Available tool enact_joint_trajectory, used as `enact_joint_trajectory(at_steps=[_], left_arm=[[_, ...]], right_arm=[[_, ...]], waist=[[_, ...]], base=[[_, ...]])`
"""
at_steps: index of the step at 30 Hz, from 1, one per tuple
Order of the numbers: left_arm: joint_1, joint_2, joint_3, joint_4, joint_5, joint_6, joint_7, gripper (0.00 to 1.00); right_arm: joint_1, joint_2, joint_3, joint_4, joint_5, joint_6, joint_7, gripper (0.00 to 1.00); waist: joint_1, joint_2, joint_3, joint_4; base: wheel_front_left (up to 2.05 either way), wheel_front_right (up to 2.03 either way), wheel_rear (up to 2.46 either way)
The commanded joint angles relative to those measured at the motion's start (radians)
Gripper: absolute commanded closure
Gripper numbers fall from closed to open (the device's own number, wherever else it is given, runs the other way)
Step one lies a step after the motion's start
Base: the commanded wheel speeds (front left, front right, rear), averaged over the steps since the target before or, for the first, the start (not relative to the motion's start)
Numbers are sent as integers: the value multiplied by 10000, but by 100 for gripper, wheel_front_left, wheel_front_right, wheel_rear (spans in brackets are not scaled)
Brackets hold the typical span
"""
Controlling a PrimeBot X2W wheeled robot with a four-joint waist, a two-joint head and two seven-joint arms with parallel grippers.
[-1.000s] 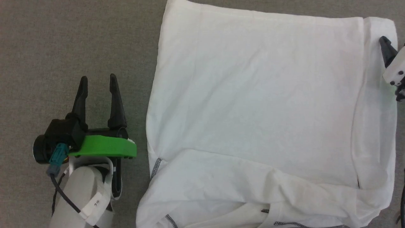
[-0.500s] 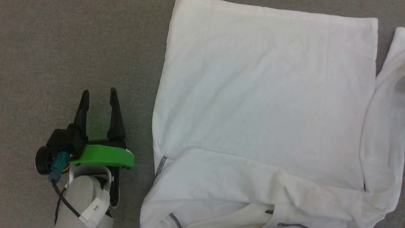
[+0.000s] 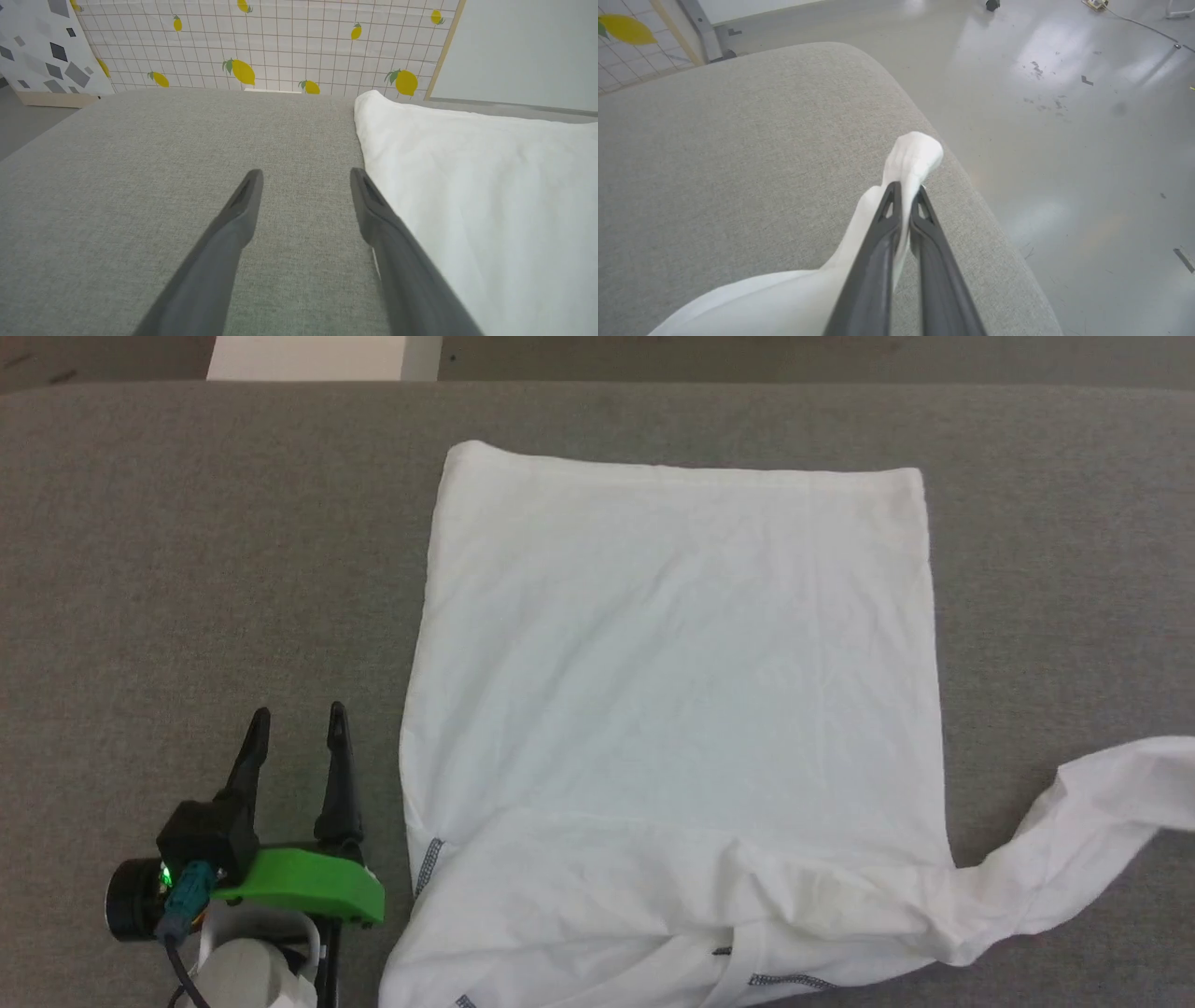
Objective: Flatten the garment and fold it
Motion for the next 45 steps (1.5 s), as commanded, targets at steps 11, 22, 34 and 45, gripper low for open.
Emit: enact_joint_trajectory(at_steps=[11,22,34,45], left_arm=[[582,49,106,30,129,-64,-47,0],[734,118,49,256,61,-188,-47,0],[686,129,-43,492,5,-252,-47,0],[286,35,-275,614,1,-368,-47,0]], right_arm=[[1635,351,-1189,-1671,11,-17,-173,100],[3130,1044,875,-6204,1445,-17,745,100],[3334,807,8815,-8034,2049,-17,2328,100],[1925,1543,13172,-2713,1867,-17,705,100]], waist=[[1,-1,-1207,-944],[1,-1,-1574,-809],[1,-1,-1737,-683],[1,-1,-1374,-138]], base=[[0,0,0],[0,0,0],[0,0,0],[0,0,0]])
